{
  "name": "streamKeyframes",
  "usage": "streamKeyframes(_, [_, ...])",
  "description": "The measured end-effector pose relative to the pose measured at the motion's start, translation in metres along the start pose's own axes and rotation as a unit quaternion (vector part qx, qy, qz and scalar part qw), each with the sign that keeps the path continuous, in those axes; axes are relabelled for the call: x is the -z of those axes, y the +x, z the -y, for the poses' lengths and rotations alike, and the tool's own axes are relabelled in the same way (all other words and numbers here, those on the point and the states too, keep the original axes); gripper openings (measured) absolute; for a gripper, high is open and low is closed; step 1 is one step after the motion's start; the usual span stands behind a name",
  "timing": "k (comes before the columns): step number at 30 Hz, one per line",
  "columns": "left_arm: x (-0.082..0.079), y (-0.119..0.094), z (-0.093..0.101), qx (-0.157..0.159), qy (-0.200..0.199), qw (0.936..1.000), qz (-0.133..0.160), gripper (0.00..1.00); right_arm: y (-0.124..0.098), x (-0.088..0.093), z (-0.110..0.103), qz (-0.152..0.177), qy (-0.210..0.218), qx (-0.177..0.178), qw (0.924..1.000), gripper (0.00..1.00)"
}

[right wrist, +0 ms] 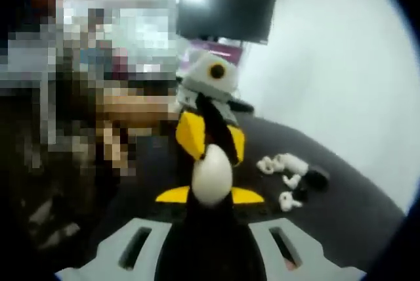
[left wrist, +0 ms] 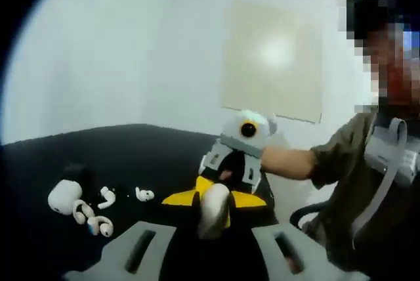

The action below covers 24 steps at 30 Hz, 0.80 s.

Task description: Pick up three earphones and place each one into its charging case using tactile feedback, ensure that each earphone is properly inserted and securely positioned inside the case.

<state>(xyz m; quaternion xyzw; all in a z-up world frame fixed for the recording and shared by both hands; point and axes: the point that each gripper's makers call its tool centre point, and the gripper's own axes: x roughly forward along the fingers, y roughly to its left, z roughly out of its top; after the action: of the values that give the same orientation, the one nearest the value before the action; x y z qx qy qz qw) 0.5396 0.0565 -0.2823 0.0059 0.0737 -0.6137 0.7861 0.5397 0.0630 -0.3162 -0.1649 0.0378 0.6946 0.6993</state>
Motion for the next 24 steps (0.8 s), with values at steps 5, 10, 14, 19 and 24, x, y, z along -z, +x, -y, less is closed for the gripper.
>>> streamKeyframes(5, [0.0034,0.0009,0.0028,0.007,-0.007,0.9999,-0.009,0.23,-0.0002,0.0019,0.0021,0.0,0.061,-0.016,0.998,0.21])
streamKeyframes(10, [0.0037,0.0018,0.0006,-0.012,0.001,0.9999,-0.009,0.18,0.0012,0.0024,-0.0007,-0.003,0.062,-0.015,0.998,0.22])
streamKeyframes(14, [0.0035,0.0012,0.0007,-0.009,-0.001,0.9999,-0.01,0.17,0.0035,0.0015,-0.0009,-0.003,0.077,-0.014,0.9969,0.23])
streamKeyframes(19, [0.0034,0.001,0.0032,-0.01,0.012,0.9998,-0.011,0.16,0.0051,-0.001,-0.0034,-0.003,0.055,-0.013,0.9984,0.23])
streamKeyframes(24, [0.0015,-0.0021,0.0032,0.016,-0.112,0.9933,-0.023,0.15,0.0047,-0.0029,-0.006,-0.003,-0.033,-0.001,0.9995,0.22])
